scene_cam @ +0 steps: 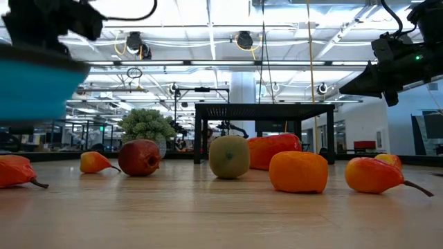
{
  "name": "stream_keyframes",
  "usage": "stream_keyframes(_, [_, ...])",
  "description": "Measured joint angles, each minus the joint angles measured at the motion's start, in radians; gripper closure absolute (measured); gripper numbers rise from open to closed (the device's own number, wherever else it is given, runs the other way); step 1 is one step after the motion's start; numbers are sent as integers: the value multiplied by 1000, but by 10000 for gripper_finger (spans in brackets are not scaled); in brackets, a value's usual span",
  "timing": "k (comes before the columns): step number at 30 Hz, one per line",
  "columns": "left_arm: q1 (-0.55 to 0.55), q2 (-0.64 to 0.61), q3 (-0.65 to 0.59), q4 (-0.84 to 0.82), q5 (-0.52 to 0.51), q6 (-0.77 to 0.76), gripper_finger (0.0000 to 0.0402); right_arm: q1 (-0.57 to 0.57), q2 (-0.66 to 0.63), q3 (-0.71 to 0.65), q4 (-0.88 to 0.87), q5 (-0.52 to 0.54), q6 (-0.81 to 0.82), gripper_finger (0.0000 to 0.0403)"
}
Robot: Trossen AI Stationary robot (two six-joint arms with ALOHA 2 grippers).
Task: Pick & Place Fruit
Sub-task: Put the blue strainer on the shelf
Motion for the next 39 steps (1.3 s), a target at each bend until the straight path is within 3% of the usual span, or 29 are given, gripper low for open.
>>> stream_keyframes(8, [0, -1, 178, 27, -19, -109, 400, 0, 0, 0, 0, 0, 0, 403])
stream_keyframes(16, [0, -1, 204, 420, -68, -88, 401, 0, 0, 0, 0, 0, 0, 403])
stream_keyframes(25, [-1, -1, 204, 899, -140, 141, 401, 0, 0, 0, -1, 0, 0, 403])
stream_keyframes(31, [-1, -1, 203, 1234, -131, 358, 401, 0, 0, 0, -1, 0, 0, 403])
stream_keyframes(36, [-1, -1, 203, 1409, -79, 456, 401, 0, 0, 0, -1, 0, 0, 403])
stream_keyframes(39, [-1, -1, 203, 1470, -117, 438, 401, 0, 0, 0, -1, 0, 0, 403])
